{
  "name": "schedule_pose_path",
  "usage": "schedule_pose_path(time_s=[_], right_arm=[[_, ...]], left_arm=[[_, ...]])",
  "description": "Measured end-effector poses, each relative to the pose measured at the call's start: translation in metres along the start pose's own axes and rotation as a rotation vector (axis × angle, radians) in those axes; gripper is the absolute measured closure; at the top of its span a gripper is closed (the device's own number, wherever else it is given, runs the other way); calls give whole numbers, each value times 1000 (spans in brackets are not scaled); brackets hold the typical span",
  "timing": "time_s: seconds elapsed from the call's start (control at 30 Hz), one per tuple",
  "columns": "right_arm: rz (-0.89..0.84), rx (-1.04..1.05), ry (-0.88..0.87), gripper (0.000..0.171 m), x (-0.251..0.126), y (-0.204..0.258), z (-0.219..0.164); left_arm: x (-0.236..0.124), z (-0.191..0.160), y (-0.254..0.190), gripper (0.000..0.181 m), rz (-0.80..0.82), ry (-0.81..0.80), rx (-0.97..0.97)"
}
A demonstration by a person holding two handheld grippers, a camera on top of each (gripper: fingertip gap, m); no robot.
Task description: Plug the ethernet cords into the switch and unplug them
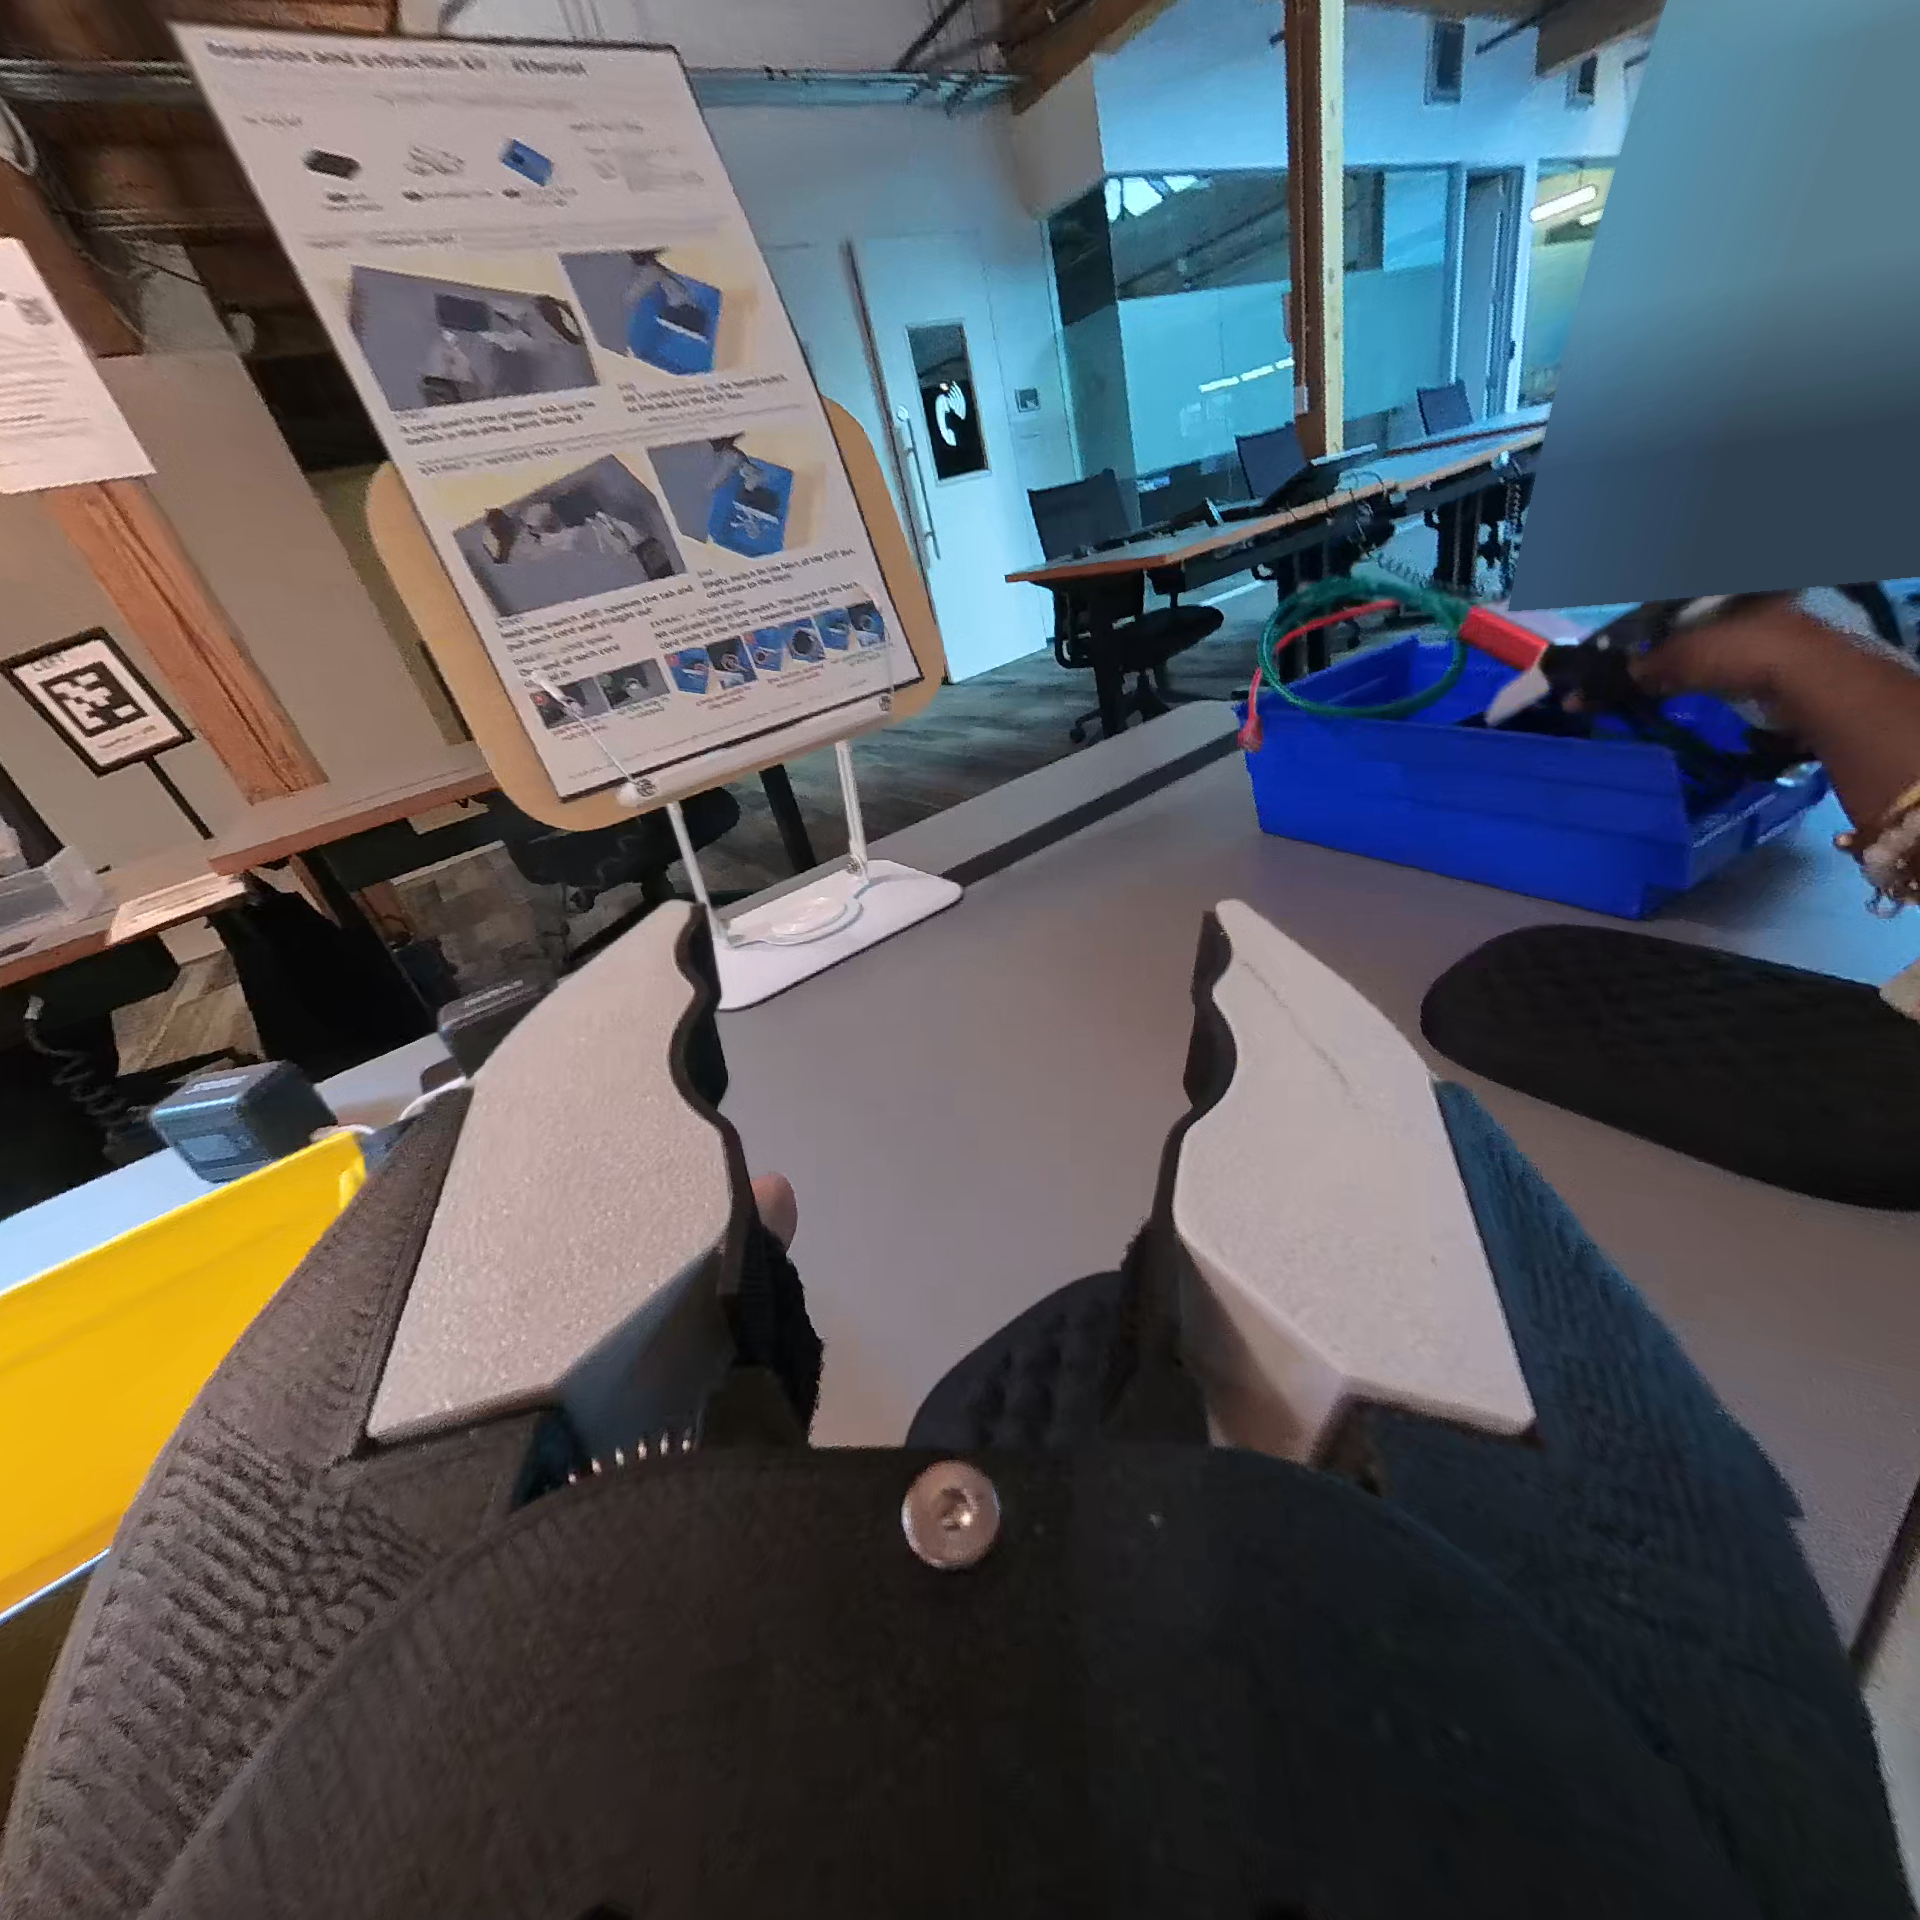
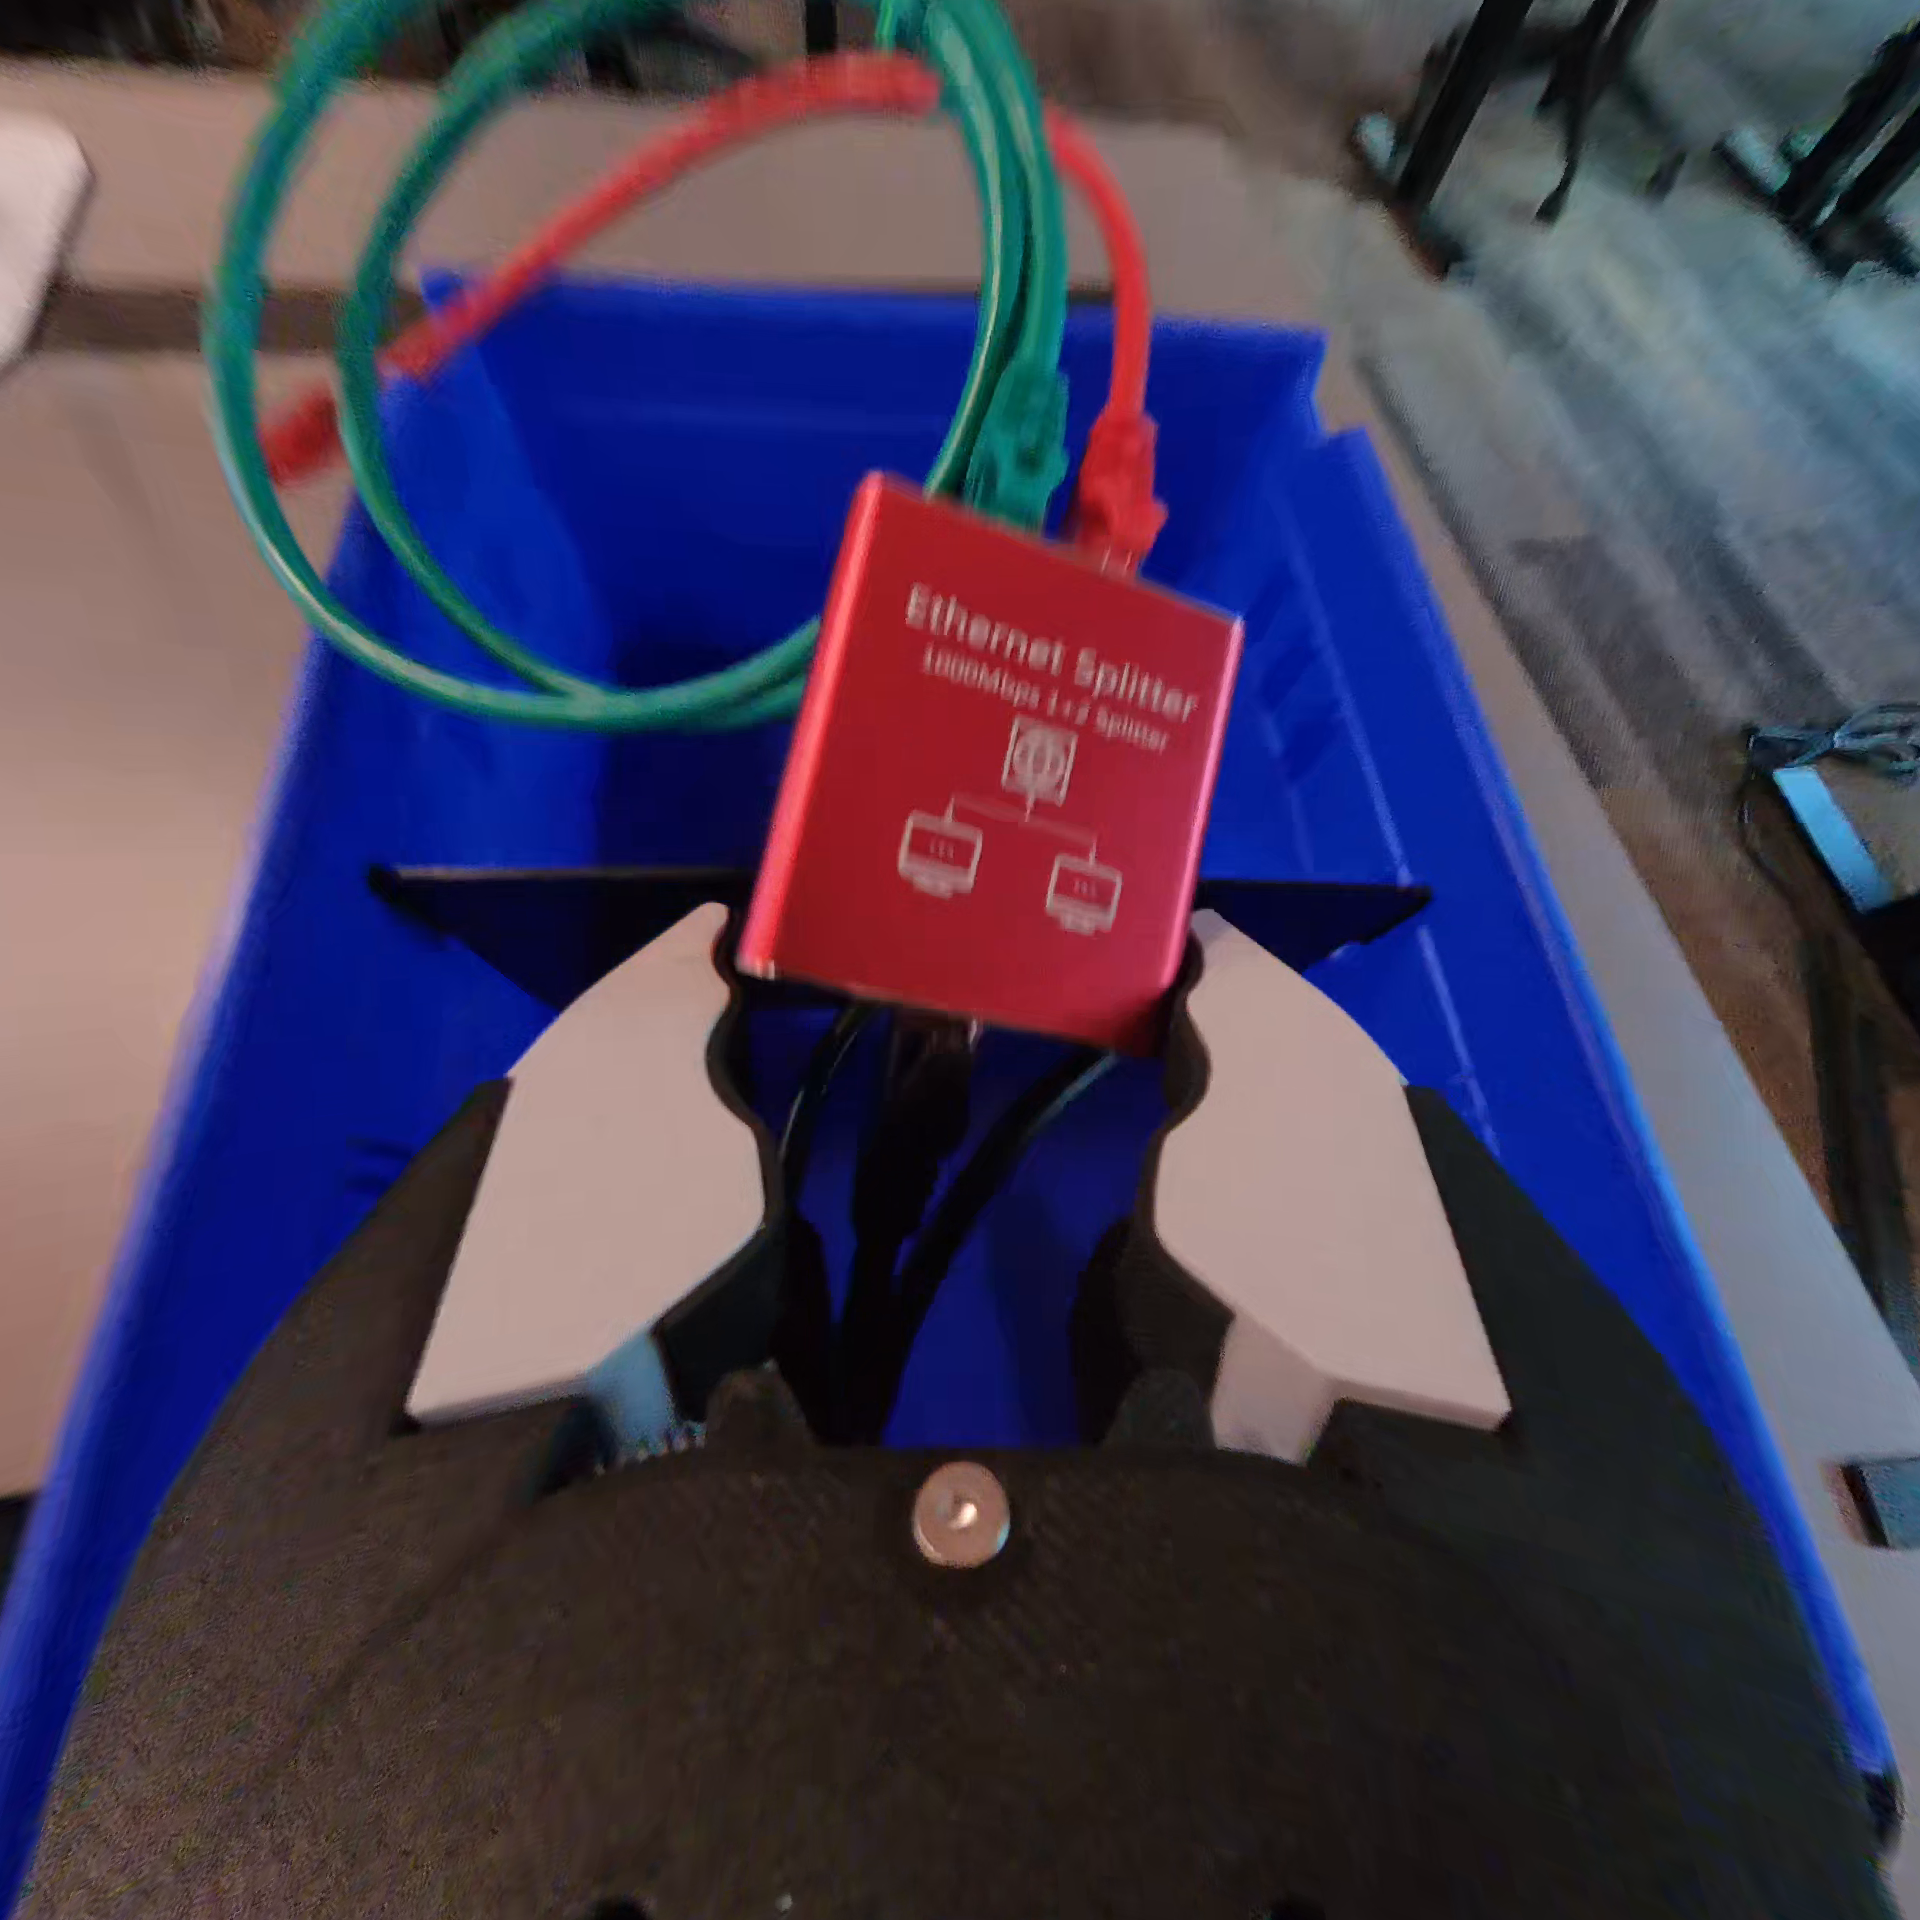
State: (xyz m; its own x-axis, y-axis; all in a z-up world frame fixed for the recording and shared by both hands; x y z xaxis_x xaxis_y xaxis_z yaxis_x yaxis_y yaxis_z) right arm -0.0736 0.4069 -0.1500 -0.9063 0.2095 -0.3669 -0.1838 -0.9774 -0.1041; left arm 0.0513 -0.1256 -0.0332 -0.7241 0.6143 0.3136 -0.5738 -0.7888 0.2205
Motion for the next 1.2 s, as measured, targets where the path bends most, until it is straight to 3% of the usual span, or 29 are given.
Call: schedule_pose_path(time_s=[0.1, 0.3, 0.4, 0.57, 0.77, 0.83, 0.97, 1.03, 1.2], right_arm=[[27, -22, 36, 90, 1, 5, -8], [70, -18, -274, 75, -38, 14, 37], [186, -5, -356, 77, -71, 37, 45], [344, -81, -185, 92, -105, 67, 8], [419, -177, 59, 99, -101, 84, -41], [466, -194, 96, 121, -96, 92, -51], [499, -251, 67, 142, -85, 99, -51], [484, -292, 64, 152, -79, 101, -48], [493, -328, 25, 151, -59, 122, -38]], left_arm=[[-5, 5, 7, 93, 27, -7, -12], [-23, 8, 29, 86, 106, 44, 13], [-45, -6, 55, 87, 205, 187, 10], [-96, -65, 97, 86, 360, 579, -26], [-130, -106, 88, 105, 232, 813, -120], [-129, -115, 85, 121, 196, 827, -145], [-116, -128, 93, 161, 236, 783, -147], [-107, -133, 95, 162, 256, 736, -169], [-80, -144, 97, 162, 334, 673, -137]])
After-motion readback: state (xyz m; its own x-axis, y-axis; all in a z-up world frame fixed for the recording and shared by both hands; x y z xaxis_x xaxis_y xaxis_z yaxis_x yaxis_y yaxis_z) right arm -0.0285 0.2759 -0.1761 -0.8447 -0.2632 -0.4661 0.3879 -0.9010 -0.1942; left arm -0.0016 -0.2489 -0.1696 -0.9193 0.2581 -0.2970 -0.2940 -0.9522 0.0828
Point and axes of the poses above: each gripper's, where its closed fingertips meet, x out along the fingers, z out of its top, y = z × x across the jaws, the point moved 2 cm from there along -x, back along the fingers, and after that the axes turned 14 degrees about -y, right-handed, at the moved point
